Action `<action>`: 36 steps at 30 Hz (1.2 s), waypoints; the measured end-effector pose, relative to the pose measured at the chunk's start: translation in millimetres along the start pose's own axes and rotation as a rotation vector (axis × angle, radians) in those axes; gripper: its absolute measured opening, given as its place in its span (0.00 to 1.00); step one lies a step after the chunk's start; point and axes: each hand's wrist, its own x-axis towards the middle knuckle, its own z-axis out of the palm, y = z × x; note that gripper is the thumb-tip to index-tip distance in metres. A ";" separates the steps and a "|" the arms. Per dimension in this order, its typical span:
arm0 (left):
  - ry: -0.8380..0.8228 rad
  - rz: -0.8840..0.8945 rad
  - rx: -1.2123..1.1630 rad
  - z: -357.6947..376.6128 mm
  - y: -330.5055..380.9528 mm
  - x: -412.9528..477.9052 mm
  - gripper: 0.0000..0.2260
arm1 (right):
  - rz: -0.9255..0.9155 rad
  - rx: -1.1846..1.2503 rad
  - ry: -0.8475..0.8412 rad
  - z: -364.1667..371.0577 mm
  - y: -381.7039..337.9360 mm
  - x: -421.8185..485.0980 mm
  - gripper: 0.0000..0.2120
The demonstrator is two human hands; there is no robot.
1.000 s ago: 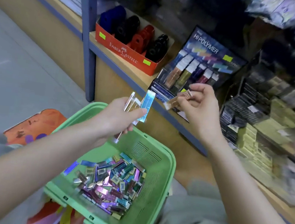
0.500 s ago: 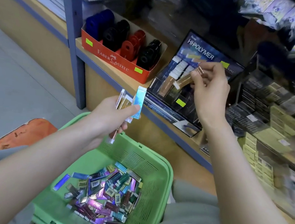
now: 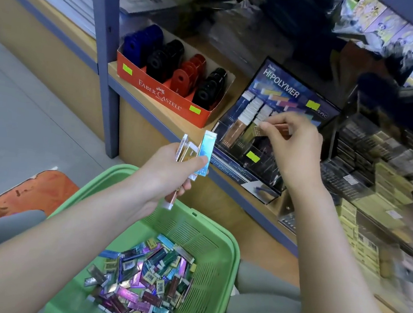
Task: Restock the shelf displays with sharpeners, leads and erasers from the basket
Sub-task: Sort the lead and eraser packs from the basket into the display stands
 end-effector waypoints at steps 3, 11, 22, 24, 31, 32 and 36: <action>-0.004 -0.007 -0.009 0.5 2.6 1.1 0.11 | 0.028 -0.001 -0.022 -0.6 0.1 1.4 0.09; -0.002 -0.004 -0.035 2.8 4.9 3.8 0.10 | -0.089 -0.109 -0.003 10.8 -4.1 4.1 0.11; -0.006 -0.008 -0.016 -1.4 3.1 10.3 0.12 | -0.051 -0.231 -0.009 17.1 -5.2 6.1 0.10; -0.005 -0.006 -0.004 -3.5 3.1 11.4 0.12 | -0.049 -0.193 0.025 17.6 -7.6 3.4 0.09; -0.020 0.046 0.034 -4.6 5.7 11.6 0.07 | 0.155 0.157 -0.200 16.0 -41.8 -32.2 0.08; -0.026 0.056 0.036 -4.0 6.5 11.5 0.06 | 0.224 0.202 -0.283 18.4 -43.5 -36.4 0.09; -0.054 0.075 0.054 -0.4 8.4 9.1 0.06 | 0.364 0.323 -0.412 19.4 -41.6 -40.0 0.11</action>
